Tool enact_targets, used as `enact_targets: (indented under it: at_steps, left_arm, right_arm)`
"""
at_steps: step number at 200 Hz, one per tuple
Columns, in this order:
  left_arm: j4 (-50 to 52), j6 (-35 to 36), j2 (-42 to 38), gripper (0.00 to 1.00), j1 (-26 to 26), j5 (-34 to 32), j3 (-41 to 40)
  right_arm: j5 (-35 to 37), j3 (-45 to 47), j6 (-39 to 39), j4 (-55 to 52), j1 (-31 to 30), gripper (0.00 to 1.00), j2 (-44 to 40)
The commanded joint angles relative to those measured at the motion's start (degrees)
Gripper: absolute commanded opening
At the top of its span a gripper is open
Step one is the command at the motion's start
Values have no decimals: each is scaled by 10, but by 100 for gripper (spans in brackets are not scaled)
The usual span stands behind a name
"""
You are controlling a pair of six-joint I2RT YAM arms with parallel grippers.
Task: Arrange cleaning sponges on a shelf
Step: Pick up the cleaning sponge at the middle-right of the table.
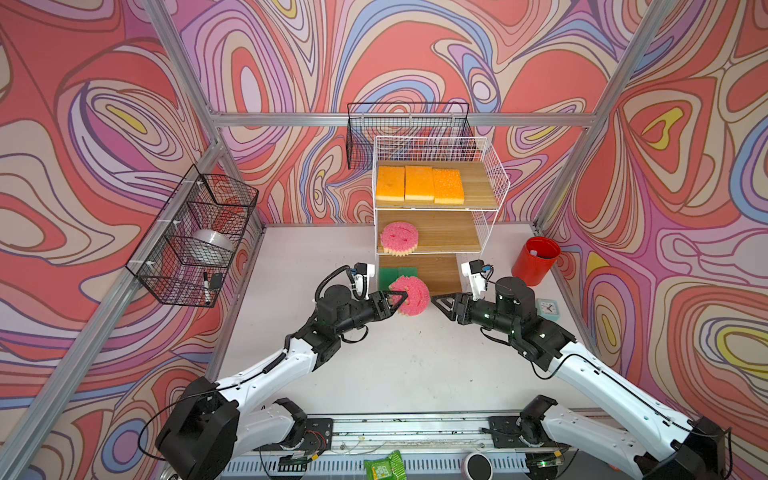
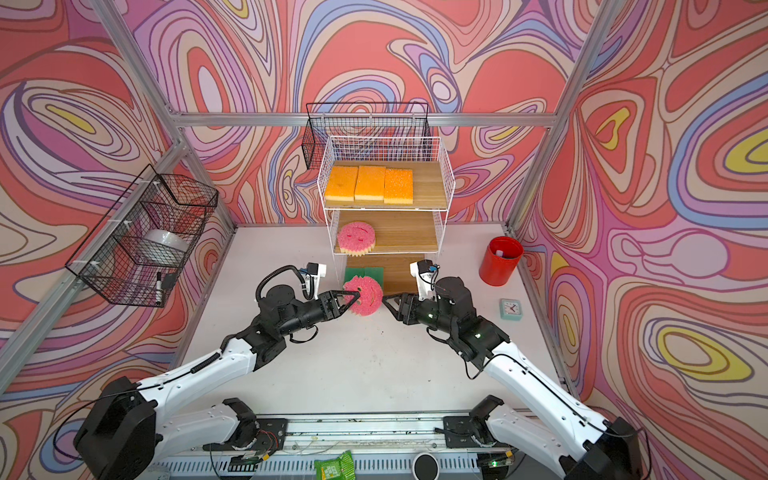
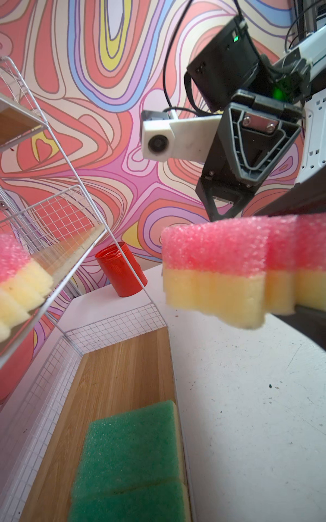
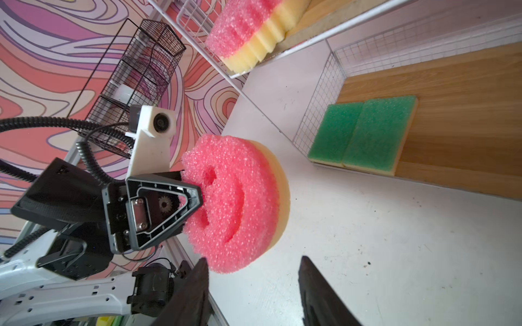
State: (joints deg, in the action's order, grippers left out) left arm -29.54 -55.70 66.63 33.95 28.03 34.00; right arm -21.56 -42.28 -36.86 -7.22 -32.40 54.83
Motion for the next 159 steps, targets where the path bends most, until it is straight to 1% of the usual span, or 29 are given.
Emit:
enact_targets:
  at_steps: [1, 21, 86, 117, 142, 159]
  left_arm:
    - [-12, -16, -4, 42, -11, 40, 17]
    - [-53, -45, 2, 43, -20, 66, 13]
    - [-186, -133, 29, 43, -37, 127, 7]
    - [-181, -135, 21, 43, -45, 140, 12]
    - [-168, -129, 8, 43, -50, 147, 15]
    - [-158, -122, 4, 43, -51, 149, 17]
  right_arm:
    - [-41, 16, -22, 89, -2, 56, -9]
    - [-58, 23, -30, 122, -1, 61, -9]
    - [-93, 25, -45, 182, 4, 62, 1]
    - [-94, 18, -41, 172, 9, 64, 3]
    - [-86, 16, -38, 158, 17, 69, 4]
    - [-93, 18, -44, 169, 20, 70, 12]
